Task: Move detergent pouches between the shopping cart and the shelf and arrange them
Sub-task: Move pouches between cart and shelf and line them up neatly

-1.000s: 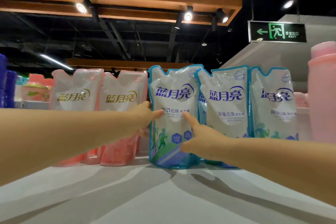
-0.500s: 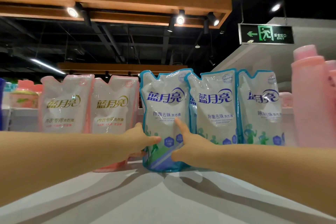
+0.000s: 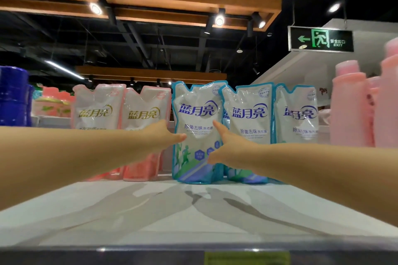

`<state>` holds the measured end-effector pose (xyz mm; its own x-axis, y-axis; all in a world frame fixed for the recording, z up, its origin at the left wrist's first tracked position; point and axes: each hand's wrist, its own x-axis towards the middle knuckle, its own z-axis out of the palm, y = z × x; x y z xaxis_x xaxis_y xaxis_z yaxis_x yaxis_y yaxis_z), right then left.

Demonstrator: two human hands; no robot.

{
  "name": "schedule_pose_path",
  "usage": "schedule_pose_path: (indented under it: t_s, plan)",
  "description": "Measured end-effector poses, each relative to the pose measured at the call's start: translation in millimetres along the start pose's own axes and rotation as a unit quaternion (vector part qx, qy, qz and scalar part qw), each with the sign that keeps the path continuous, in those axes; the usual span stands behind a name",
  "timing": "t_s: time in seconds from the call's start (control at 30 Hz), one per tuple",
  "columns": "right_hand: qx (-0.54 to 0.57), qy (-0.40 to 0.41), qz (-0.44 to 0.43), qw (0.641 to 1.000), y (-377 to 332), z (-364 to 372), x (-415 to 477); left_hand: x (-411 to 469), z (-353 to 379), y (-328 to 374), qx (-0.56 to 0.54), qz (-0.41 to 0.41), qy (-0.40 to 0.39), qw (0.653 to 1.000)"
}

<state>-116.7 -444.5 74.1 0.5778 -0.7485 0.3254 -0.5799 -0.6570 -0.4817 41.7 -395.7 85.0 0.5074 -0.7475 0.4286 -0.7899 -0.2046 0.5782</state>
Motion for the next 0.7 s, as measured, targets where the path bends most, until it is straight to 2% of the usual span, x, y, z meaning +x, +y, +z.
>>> schedule_pose_path:
  t_s: [0.27, 0.47, 0.57, 0.7]
  plan:
    - [-0.004, 0.011, -0.038, 0.999, -1, -22, -71, -76, -23, 22, 0.006, 0.041, 0.008, 0.999]
    - [0.017, 0.057, -0.069, 0.996, -5, -44, -126, -136, -39, 36, -0.015, 0.068, 0.038, 0.997]
    - [0.042, 0.074, -0.061, 0.994, -7, -49, -155, -169, -47, 40, 0.015, 0.085, 0.058, 0.995]
    - [0.017, 0.098, -0.036, 0.994, -16, -57, -198, -215, -67, 46, 0.035, 0.098, 0.062, 0.993]
